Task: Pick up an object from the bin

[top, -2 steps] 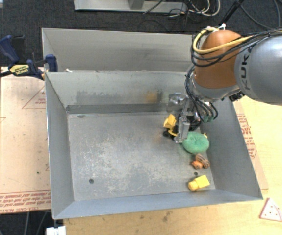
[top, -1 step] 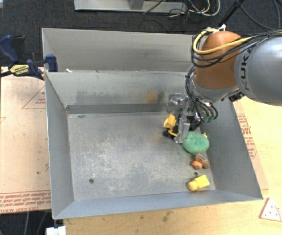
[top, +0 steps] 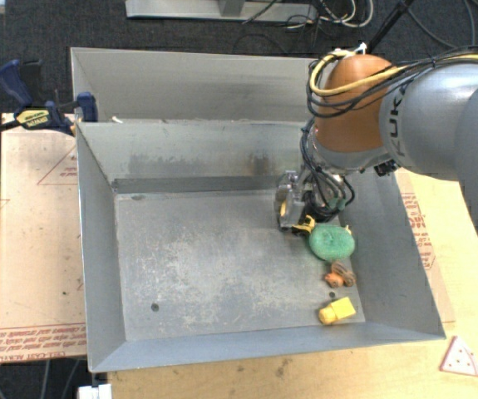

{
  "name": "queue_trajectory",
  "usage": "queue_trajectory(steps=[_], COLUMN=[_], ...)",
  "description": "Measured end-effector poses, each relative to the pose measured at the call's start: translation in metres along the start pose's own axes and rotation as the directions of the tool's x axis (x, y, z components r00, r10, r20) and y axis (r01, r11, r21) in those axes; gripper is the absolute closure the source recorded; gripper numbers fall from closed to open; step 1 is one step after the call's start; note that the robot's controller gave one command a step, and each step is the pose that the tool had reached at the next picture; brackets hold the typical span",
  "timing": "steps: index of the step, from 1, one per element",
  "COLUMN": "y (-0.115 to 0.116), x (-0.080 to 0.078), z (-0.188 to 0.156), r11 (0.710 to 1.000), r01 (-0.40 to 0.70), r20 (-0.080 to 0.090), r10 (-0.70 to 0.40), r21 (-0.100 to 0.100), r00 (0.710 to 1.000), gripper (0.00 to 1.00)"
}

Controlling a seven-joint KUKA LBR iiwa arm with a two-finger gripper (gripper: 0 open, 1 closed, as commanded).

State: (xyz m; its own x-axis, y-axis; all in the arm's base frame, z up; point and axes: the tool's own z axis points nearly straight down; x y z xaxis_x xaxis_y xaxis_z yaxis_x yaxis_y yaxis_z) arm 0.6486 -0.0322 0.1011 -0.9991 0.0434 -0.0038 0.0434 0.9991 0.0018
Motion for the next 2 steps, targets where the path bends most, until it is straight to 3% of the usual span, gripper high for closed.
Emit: queue_trajectory(steps=[2], y=[-0.0007], x=[0.0000], z=[0.0000], r11=[1.000], r01=[-0.002], r20=[0.000], r10=[0.002], r21=[0.000], r00=[1.000], gripper=[1.00])
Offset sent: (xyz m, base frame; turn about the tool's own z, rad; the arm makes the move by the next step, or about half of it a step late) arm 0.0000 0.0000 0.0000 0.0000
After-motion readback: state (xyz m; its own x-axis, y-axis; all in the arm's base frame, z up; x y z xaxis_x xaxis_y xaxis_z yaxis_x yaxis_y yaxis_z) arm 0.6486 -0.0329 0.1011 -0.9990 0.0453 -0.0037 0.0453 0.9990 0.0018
